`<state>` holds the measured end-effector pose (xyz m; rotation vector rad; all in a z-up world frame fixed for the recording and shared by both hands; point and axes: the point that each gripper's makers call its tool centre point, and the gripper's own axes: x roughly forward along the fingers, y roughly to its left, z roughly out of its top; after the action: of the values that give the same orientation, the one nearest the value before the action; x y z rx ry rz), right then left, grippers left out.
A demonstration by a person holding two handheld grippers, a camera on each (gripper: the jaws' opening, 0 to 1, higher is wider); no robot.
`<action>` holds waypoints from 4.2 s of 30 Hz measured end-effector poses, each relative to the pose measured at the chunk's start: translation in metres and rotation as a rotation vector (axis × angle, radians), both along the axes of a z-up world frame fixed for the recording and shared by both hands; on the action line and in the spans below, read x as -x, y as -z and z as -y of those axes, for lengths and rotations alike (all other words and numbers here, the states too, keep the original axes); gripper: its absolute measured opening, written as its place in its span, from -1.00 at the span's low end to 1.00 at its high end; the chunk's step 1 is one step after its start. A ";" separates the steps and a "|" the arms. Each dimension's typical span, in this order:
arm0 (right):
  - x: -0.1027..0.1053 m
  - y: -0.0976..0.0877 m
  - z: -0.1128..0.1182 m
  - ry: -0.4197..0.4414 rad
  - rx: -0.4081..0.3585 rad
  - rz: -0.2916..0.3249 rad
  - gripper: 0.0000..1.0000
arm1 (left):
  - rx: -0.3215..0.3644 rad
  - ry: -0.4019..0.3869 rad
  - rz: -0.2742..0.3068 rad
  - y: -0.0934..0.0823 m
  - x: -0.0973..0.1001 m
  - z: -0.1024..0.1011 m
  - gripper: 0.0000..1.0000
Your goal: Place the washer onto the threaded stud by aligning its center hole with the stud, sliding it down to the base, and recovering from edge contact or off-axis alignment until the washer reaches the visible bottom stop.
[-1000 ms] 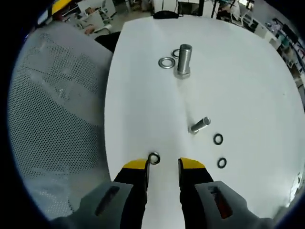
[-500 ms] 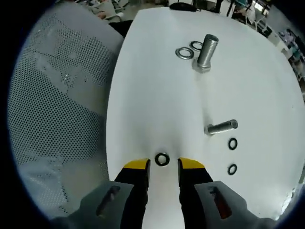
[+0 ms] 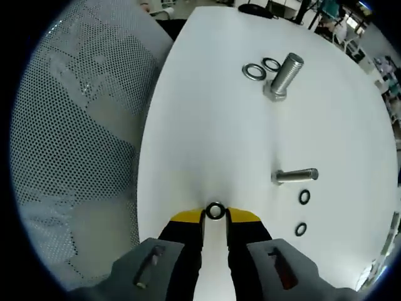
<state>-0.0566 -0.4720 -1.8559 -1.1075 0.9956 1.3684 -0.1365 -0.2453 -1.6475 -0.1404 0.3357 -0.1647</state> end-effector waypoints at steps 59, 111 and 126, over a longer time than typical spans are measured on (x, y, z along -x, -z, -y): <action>-0.063 -0.075 -0.035 0.129 -0.147 0.166 -0.73 | 0.003 0.003 0.008 -0.001 0.001 0.001 -0.35; -0.064 -0.013 -0.038 0.122 -0.036 0.077 -0.73 | 0.000 -0.002 0.003 0.000 0.000 0.000 -0.35; -0.068 -0.013 -0.025 0.169 -0.049 0.077 -0.41 | -0.001 -0.002 0.002 0.000 0.000 0.000 -0.35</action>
<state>0.0112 -0.4465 -1.8427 -1.0085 0.9725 1.1992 -0.1367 -0.2454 -1.6476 -0.1400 0.3332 -0.1630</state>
